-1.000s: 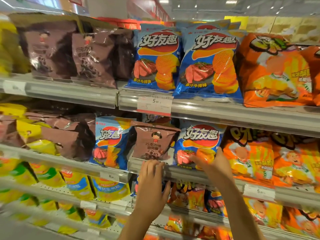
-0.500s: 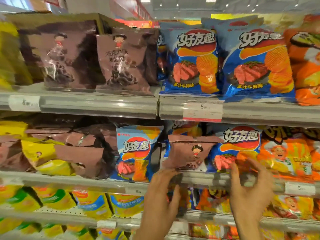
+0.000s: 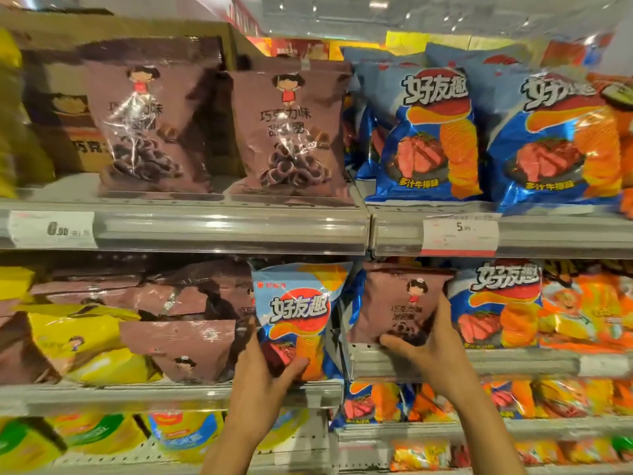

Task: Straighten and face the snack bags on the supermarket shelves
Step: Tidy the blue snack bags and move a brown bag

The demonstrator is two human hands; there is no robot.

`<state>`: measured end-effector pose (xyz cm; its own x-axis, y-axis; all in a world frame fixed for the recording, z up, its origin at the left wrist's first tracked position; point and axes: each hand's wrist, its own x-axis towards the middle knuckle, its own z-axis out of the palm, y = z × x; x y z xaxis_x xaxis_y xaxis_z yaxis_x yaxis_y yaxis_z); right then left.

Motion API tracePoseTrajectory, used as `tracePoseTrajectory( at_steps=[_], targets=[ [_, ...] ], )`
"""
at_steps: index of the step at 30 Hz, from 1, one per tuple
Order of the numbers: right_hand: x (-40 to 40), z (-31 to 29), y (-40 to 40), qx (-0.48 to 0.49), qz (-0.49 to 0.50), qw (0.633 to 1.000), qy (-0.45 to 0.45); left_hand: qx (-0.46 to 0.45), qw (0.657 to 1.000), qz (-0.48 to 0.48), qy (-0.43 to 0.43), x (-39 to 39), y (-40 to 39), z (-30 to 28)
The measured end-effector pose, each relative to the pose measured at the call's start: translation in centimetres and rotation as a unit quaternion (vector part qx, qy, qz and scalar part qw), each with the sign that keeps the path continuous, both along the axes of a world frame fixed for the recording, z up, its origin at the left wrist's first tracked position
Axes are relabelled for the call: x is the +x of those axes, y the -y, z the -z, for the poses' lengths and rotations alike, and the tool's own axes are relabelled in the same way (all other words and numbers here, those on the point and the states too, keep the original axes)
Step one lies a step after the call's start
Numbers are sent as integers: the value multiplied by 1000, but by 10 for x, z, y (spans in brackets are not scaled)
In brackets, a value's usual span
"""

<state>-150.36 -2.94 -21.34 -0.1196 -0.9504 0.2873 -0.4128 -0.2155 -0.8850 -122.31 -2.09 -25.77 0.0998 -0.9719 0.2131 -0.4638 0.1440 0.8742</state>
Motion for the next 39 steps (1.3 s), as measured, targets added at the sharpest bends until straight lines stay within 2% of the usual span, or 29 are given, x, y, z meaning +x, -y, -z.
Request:
tracePoseTrajectory(
  at_steps=[11,16,19,27,35,39],
  targets=[
    [-3,-5,21,26,1,1000,18,76,995,-6,-67,6,28,-8],
    [-1,-2,22,19,11,998,50,33,993,6,-113,3,26,-8],
    [-1,-2,20,15,16,997,69,12,986,-32,-160,1,23,-13],
    [-8,-14,0,-6,28,991,133,-70,986,-49,-146,-3,19,-49],
    [-10,-15,-20,-26,25,989,140,-90,976,-7,-197,-20,18,-61],
    [-20,-20,-36,-25,53,988,145,-48,978,13,-201,-42,22,-61]
  ],
)
